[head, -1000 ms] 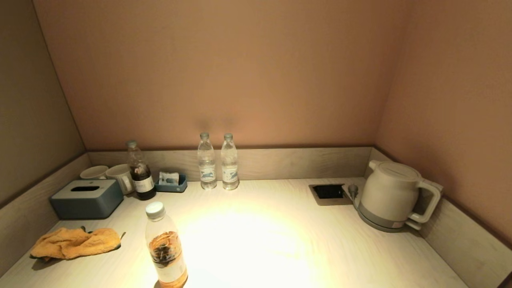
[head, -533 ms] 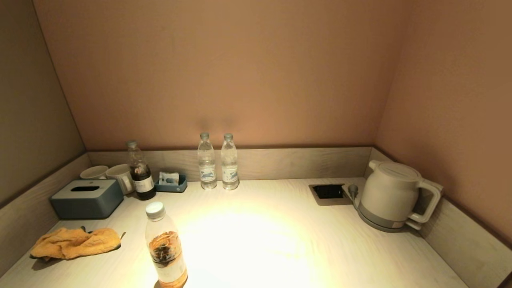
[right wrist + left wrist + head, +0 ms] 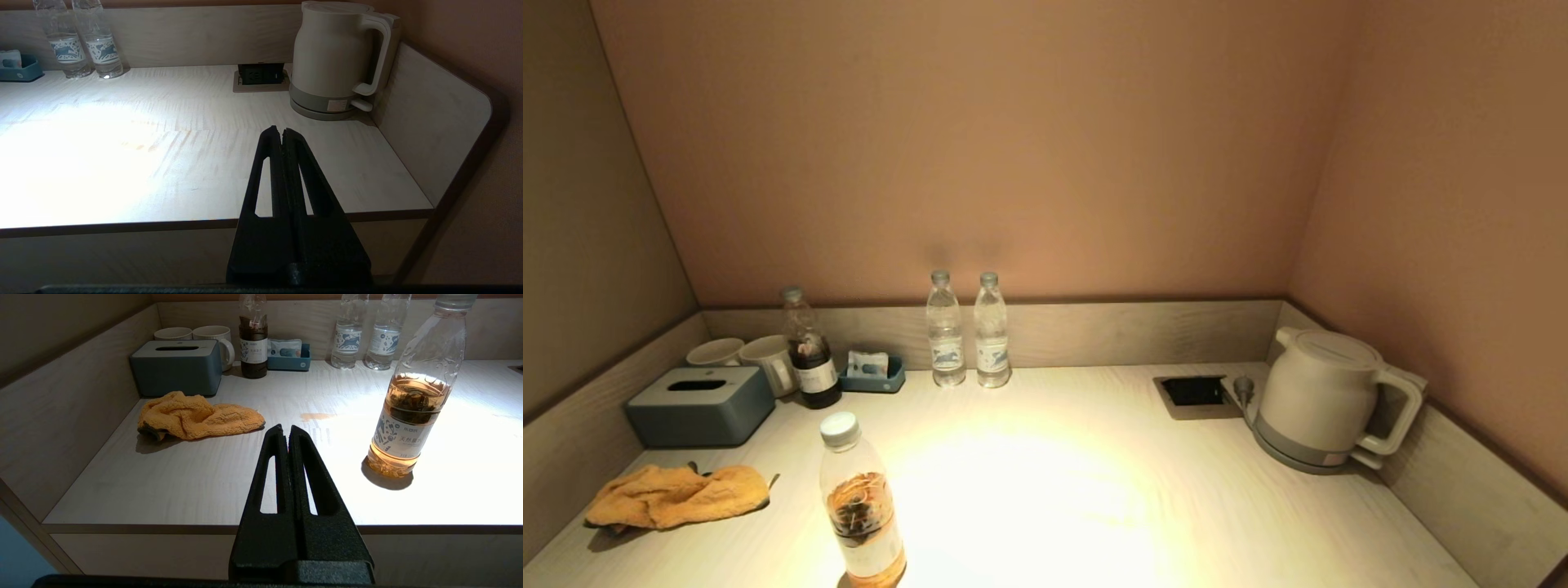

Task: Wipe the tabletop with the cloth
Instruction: Pick up the bottle

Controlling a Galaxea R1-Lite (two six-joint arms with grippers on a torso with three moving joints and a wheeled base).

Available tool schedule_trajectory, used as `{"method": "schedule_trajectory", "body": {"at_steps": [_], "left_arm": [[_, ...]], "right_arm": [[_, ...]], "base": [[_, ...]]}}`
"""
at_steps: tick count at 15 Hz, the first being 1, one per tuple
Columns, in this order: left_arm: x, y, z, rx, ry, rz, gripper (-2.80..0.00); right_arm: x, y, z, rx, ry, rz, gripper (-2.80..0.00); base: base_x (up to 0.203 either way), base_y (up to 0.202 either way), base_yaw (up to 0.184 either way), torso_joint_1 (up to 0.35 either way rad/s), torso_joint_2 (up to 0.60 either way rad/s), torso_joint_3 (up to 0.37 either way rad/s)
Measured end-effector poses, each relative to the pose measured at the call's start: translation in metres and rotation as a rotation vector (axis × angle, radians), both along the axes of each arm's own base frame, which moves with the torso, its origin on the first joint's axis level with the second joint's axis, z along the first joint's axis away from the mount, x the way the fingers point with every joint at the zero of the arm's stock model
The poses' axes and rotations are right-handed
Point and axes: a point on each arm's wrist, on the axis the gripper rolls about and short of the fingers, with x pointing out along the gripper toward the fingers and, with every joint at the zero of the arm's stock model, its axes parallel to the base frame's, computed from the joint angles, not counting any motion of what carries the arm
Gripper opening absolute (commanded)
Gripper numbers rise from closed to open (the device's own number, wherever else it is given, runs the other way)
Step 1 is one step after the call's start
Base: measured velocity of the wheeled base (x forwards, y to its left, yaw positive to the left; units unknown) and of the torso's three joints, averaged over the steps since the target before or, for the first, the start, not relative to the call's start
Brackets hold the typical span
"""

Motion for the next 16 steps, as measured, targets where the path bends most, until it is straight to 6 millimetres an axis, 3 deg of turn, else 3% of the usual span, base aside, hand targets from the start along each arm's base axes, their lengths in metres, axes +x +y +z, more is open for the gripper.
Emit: {"method": "schedule_trajectory", "body": {"at_steps": [16], "left_arm": [[0.0000,0.0000,0.0000,0.000,0.000,0.000,-2.80]], "right_arm": [[0.0000,0.0000,0.0000,0.000,0.000,0.000,-2.80]], "base": [[0.000,0.000,0.000,0.000,0.00,0.000]]}}
